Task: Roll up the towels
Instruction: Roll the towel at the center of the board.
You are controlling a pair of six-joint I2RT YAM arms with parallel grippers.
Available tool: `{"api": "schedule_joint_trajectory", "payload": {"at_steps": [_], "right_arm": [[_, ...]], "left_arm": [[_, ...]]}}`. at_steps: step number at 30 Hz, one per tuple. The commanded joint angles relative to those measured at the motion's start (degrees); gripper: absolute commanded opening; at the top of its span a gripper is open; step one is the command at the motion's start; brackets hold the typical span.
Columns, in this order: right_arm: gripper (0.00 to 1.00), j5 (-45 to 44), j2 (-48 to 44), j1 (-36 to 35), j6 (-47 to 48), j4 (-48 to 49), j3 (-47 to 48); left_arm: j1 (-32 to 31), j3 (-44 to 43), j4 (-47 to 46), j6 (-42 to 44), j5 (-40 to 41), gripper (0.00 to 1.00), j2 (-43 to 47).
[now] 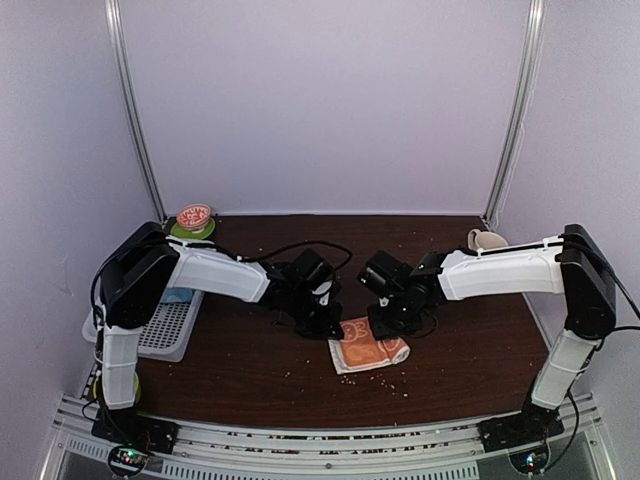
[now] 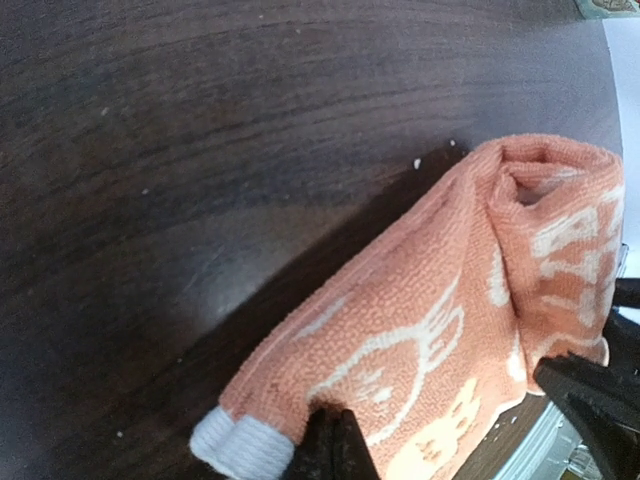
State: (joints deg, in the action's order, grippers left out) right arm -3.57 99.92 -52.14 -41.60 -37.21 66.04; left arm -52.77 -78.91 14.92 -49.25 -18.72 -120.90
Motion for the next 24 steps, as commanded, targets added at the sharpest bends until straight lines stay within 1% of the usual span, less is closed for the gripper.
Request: {"api": "schedule_joint_trajectory", "payload": {"at_steps": [1, 13, 18, 21, 24], "right_arm": [[0.42, 0.8, 0.1, -0.9, -0.7, 1.5, 0.6], [0.42, 3.6, 3.0, -3.0, -1.6, 3.1, 2.1], [0.42, 6.3, 4.0, -3.2, -2.1, 6.5, 0.5], [0.44, 8.8, 4.0, -3.2, -2.6, 10.6, -1.6], [0.5, 9.9, 3.8, -3.1, -3.0, 13.5, -3.4]], "left_arm": [[-0.2, -0.4, 0.7, 0.1, -0.5, 0.0, -4.0], [-0.5, 1.4, -2.2, -1.2, -1.9, 0.0, -4.3], [-0.4, 2.5, -2.7, -1.2, -1.4, 0.0, -2.3], [-0.3, 2.6, -2.8, -1.0, -1.1, 0.0, -0.5], [-0.2, 2.6, -2.6, -0.8, -1.1, 0.0, 1.5]]}}
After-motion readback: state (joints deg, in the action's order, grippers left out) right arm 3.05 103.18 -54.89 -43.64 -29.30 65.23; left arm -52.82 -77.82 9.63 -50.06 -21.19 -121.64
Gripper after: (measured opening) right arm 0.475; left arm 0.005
